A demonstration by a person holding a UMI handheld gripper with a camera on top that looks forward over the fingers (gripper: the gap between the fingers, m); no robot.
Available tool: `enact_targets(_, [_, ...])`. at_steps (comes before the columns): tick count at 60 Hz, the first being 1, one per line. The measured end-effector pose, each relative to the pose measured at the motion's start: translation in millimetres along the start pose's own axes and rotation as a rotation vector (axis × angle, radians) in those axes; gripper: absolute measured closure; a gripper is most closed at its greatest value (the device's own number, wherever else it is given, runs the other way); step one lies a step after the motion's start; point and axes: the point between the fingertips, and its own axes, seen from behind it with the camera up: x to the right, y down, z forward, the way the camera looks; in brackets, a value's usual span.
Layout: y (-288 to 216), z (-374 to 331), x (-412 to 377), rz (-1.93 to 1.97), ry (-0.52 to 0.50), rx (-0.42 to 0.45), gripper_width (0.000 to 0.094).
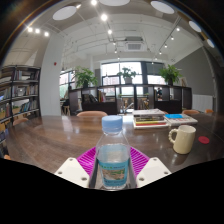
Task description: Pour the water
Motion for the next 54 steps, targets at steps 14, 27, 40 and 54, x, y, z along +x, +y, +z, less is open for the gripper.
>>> enact_targets(14, [-2,3,-3,-0.033,-0.053,0.039,0.0636])
enact_targets(27, [-3,6,0,-0.017,-0.072,0.030,0.0636])
enact_targets(40, [-48,23,41,0.250,-0.053,0.056,0.0636])
enact_targets(54, [-93,41,110,0.810,-0.108,0.142,0.0636])
